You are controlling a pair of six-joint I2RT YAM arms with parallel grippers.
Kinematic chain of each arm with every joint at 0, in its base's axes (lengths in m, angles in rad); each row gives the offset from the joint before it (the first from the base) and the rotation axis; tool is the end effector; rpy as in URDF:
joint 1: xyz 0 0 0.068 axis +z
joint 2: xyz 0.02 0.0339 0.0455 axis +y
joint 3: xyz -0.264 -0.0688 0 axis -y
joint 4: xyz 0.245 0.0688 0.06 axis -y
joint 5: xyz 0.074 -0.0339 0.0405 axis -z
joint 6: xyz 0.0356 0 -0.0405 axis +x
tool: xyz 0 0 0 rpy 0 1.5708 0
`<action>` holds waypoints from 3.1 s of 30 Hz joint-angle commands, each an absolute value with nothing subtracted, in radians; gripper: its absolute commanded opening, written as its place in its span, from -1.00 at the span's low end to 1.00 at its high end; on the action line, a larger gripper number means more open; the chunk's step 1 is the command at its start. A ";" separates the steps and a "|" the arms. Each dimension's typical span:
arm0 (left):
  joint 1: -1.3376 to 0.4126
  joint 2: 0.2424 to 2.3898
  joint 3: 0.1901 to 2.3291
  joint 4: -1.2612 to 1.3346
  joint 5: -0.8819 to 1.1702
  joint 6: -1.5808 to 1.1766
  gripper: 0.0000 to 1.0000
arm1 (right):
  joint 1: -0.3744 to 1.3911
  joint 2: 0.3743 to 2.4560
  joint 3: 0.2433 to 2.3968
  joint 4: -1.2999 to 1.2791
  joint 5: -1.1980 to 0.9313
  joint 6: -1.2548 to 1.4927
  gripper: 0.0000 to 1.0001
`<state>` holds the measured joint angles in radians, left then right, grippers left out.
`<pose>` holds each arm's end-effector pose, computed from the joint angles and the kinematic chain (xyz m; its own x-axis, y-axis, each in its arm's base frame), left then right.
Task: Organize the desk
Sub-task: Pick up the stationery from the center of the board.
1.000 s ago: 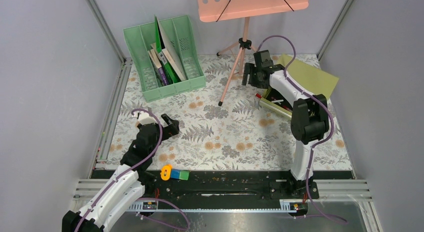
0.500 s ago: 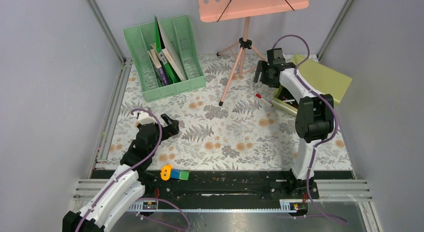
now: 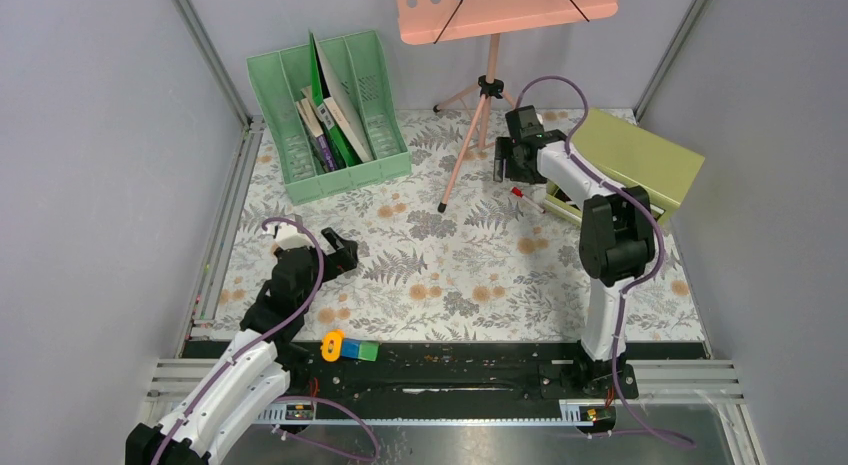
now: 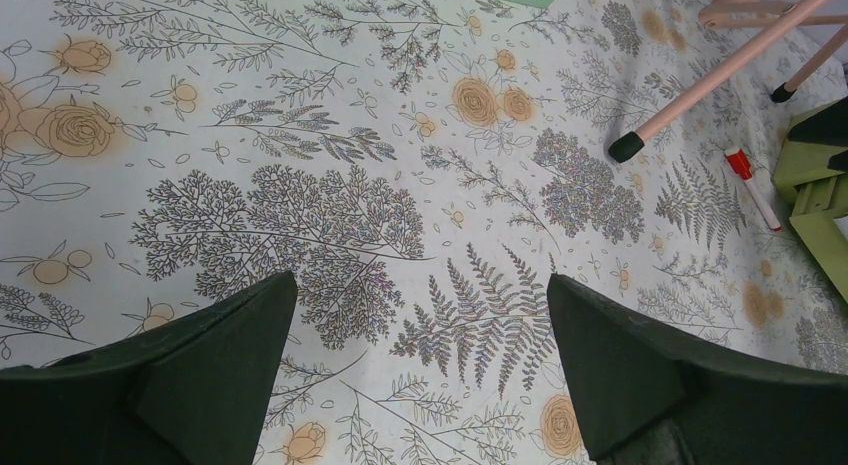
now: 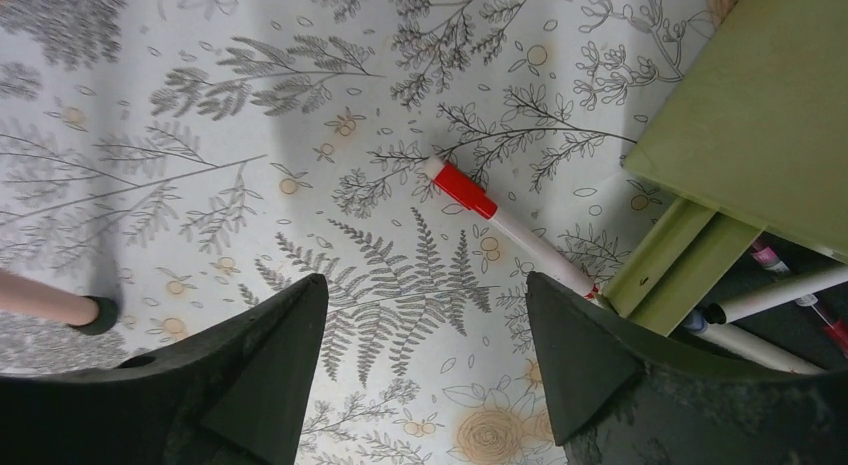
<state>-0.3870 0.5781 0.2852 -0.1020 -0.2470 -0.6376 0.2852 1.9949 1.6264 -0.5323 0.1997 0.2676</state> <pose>0.1431 -0.0489 0.2027 -0.3797 -0.4685 -0.7977 -0.0859 0.8764 -0.4739 0.4304 0.1188 0.2365 -0.7671 0.0452 -0.6400 0.0469 0.9988 0.0142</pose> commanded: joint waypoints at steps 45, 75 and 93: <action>-0.363 0.563 0.271 -0.042 -0.218 -0.646 0.97 | 0.244 2.546 2.335 -1.106 0.057 0.237 -0.18; -0.354 0.552 0.264 -0.038 -0.207 -0.650 0.98 | 0.196 2.408 2.062 -0.944 -0.179 0.359 0.17; -0.349 0.549 0.263 -0.038 -0.202 -0.650 0.97 | 0.183 2.096 1.695 -0.598 -0.174 0.433 -0.09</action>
